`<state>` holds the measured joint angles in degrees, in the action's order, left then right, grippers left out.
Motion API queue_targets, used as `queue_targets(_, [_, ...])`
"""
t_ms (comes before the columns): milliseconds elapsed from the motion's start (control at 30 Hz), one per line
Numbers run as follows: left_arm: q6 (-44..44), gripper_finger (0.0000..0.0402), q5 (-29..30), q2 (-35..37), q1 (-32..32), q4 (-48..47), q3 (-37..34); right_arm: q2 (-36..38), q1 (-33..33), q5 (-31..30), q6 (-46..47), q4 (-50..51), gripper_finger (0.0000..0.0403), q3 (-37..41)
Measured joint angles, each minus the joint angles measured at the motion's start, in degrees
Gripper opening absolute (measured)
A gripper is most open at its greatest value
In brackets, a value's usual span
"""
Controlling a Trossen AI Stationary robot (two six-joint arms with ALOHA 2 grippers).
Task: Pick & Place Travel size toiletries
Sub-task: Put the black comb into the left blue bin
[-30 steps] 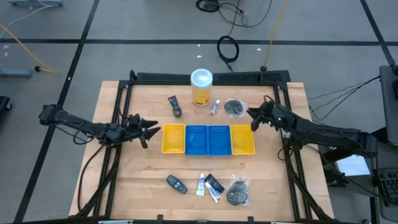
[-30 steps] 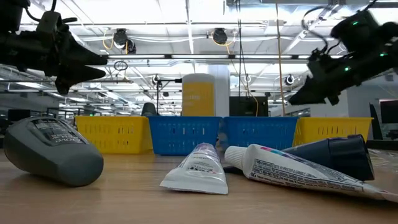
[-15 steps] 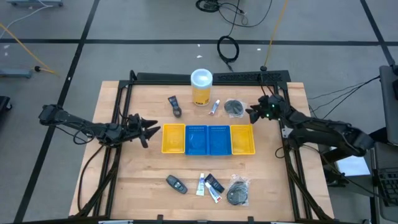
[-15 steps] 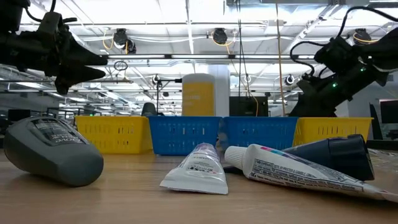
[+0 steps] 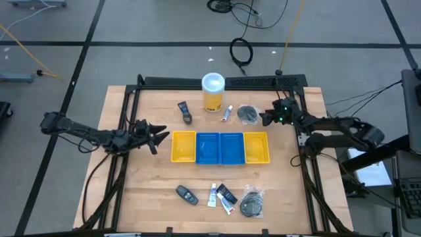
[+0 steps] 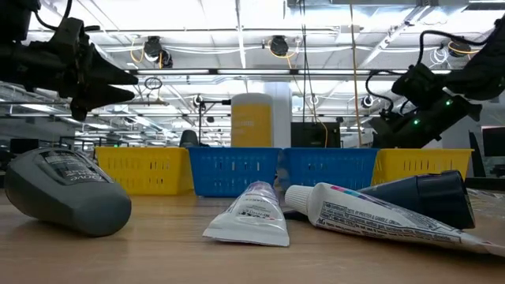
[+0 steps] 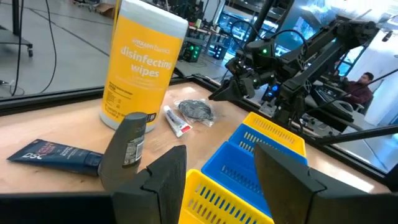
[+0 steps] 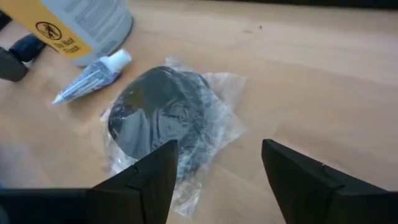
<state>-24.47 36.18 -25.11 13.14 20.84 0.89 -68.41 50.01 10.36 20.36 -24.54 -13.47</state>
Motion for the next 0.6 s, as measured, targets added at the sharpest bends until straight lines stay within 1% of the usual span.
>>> queue_targets(67, [-0.04, 0.0186, -0.04, 0.0, -0.04, 0.0, 0.02, -2.21, 0.57, 1.85, 0.15, -1.85, 0.0221, 0.0])
queue_targets(267, [-0.04, 0.0186, -0.04, 0.0, -0.04, 0.0, 0.02, -8.01, 1.4, 3.53, 2.48, -8.84, 0.022, -0.04])
queue_targets(467, [-0.04, 0.0186, -0.05, -0.01, -0.04, 0.0, 0.01, -12.98, 1.41, 4.48, 2.94, -13.11, 0.0218, -0.07])
queue_targets(533, [-0.02, 0.0186, -0.04, -0.02, -0.04, 0.0, 0.02, -13.96, 1.41, 6.21, 3.69, -15.74, 0.0214, -0.07])
queue_targets(600, [-0.02, 0.0186, -0.04, 0.0, -0.04, 0.0, 0.0, -14.91, 1.4, 7.92, 5.0, -18.65, 0.0202, -0.07])
